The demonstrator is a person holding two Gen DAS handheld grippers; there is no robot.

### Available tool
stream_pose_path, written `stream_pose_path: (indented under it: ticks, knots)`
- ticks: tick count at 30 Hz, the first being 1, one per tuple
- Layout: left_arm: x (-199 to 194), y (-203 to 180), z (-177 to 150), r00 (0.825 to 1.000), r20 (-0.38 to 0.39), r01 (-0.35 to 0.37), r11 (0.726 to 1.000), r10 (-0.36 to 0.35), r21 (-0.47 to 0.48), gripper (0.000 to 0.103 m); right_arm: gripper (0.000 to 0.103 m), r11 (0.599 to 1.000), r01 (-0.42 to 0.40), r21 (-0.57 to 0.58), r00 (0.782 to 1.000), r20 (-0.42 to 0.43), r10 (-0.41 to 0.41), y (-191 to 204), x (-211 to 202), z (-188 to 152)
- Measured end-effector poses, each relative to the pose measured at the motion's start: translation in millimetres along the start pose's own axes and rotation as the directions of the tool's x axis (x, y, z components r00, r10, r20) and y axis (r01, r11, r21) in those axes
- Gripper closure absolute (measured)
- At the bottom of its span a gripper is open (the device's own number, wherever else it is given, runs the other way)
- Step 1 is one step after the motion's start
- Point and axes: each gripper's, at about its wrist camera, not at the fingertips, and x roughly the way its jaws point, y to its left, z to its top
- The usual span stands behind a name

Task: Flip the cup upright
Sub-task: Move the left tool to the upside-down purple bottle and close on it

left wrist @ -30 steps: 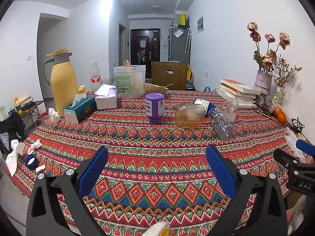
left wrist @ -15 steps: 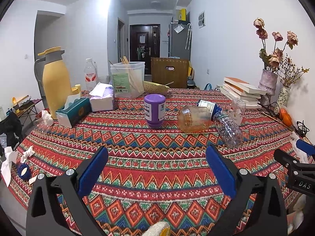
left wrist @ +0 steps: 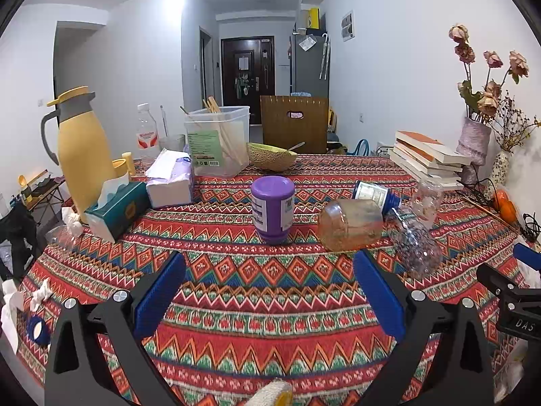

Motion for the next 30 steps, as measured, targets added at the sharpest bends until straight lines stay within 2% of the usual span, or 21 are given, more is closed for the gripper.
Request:
stream_pose_path:
  ticks: [6, 20, 30]
  knots:
    - [24.6, 2.8, 17.2, 1.000, -0.018, -0.011, 1.000, 0.011, 0.004, 0.007, 0.006, 1.000, -0.008, -0.012, 1.000, 0.001, 0.008, 2.7, 19.5, 18.5]
    - [89.4, 2.9, 47.0, 0.996, -0.084, -0.036, 0.999, 0.036, -0.007, 0.007, 0.006, 0.994, -0.100, -0.053, 0.995, -0.026, 0.098, 15.9, 77.5, 57.3]
    - [135.6, -3.6, 51.6, 0.989, -0.141, -0.053, 0.999, 0.051, -0.012, 0.007, 0.006, 0.986, -0.145, -0.083, 0.989, -0.051, 0.141, 24.2, 114.1, 72.3]
